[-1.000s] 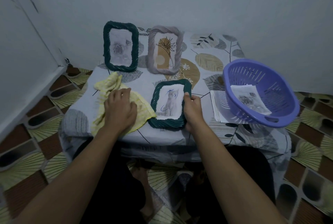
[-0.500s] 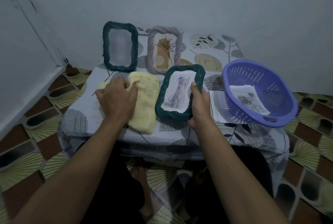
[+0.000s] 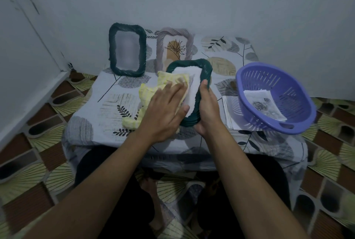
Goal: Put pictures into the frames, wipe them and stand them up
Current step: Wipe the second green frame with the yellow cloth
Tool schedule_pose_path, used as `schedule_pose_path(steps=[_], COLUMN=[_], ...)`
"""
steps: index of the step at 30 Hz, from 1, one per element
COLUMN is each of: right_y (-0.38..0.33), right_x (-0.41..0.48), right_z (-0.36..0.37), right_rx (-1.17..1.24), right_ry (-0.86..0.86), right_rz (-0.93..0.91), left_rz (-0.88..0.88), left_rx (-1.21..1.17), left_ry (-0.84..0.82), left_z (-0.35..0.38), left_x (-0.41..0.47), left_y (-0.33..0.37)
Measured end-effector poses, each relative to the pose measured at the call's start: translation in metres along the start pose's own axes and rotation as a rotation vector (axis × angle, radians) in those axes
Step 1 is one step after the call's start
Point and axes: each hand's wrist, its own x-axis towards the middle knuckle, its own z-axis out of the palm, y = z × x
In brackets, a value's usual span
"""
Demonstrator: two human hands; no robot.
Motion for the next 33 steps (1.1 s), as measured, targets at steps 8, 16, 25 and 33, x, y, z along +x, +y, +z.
schedule_pose_path(steps=[8, 16, 25, 33], right_y=[-0.009, -0.003, -0.001, -0.013], right_x=[-0.004, -0.001, -0.005, -0.002], right_z=[0.006, -0.004, 0.009, 0.004], right_rx=[-0.133, -0.21, -0.231, -0.157], right_ry=[-0.13, -0.052, -0.13, -0.06], right_rz=[0.004, 0.007, 0.009, 0.009], left_rz=[-0.218, 0.099, -0.231, 0.149], left_rx=[0.045, -0.003, 0.069, -0.001], left_ry=[0.026, -0.037, 0.064, -0.05], left_z=[0.001, 0.015, -0.006, 0.01], left_x=[0.015, -0.02, 0.02, -0.012], left_y=[0.008, 0.007, 0.0, 0.013])
